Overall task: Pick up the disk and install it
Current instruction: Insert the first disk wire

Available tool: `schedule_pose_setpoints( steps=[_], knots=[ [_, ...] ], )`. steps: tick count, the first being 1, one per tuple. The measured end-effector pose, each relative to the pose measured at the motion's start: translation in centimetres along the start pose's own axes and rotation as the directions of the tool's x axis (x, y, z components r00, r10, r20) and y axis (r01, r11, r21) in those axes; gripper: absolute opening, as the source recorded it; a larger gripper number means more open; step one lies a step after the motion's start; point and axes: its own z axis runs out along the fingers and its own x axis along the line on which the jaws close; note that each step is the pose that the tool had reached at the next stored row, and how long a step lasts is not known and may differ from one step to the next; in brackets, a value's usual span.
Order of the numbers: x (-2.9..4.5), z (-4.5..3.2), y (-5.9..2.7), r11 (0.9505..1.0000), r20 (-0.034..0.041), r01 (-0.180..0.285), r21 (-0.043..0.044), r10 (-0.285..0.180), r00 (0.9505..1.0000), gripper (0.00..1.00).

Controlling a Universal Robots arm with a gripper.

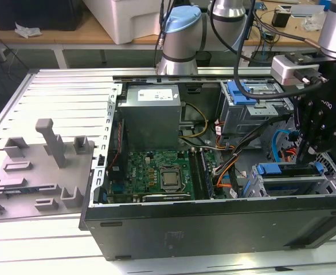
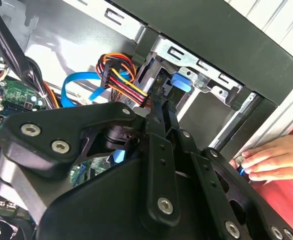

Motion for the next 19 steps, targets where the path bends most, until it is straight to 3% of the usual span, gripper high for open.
schedule_pose_setpoints(
  steps=[6,19],
  knots=[
    [0.27,0.02,0.0,1.0,0.0109,-0.001,-0.0001,0.001,0.9999,0.17],
    [0.73,-0.01,-0.01,1.0,0.0152,-0.002,-0.0003,0.002,0.9999,0.17]
  ],
)
